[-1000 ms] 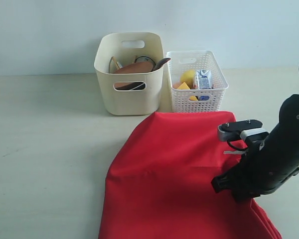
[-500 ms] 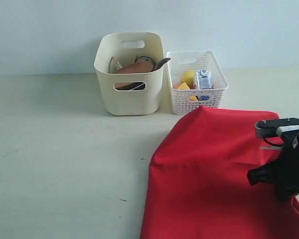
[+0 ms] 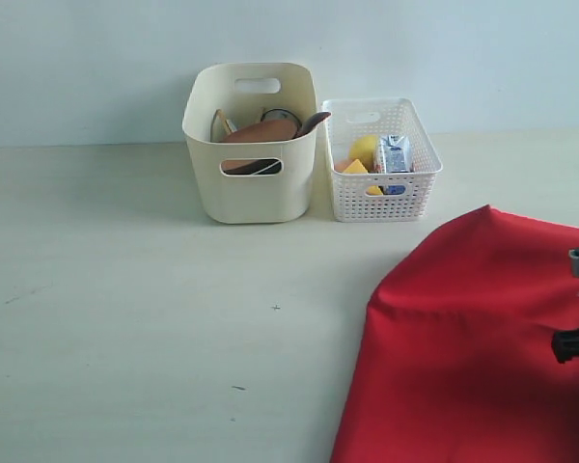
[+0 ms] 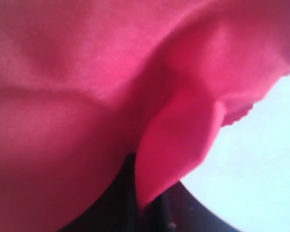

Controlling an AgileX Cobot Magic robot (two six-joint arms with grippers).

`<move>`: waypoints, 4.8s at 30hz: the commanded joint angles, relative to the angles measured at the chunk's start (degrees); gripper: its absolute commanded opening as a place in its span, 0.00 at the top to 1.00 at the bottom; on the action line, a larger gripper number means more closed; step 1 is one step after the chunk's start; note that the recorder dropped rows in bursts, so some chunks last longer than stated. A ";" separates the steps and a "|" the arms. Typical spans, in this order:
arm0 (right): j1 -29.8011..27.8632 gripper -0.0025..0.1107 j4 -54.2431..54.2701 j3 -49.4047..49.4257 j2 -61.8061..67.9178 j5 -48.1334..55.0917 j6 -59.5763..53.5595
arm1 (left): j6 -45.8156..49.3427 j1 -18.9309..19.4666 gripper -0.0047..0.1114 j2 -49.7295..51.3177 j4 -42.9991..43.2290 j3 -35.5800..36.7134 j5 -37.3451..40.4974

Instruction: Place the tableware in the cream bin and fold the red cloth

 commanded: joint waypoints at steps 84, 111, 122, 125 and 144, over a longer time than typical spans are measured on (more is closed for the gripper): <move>-21.76 0.68 15.39 -70.91 28.48 4.33 -12.75 | -0.20 0.23 0.96 -0.34 -0.09 0.13 -0.33; -3.64 0.98 13.86 -26.10 -18.68 -10.73 -14.55 | -0.20 0.23 0.96 -0.34 -0.09 0.13 -0.33; -0.81 0.98 13.97 -12.02 -40.24 -10.81 -15.02 | -0.20 0.23 0.96 -0.34 -0.09 0.13 -0.33; -0.81 0.98 13.97 -9.39 -47.49 -9.76 -15.02 | -0.20 0.23 0.96 -0.34 -0.09 0.13 -0.33; 4.27 0.98 18.97 -8.25 -74.06 -2.31 -23.42 | -0.20 0.23 0.96 -0.34 -0.09 0.13 -0.33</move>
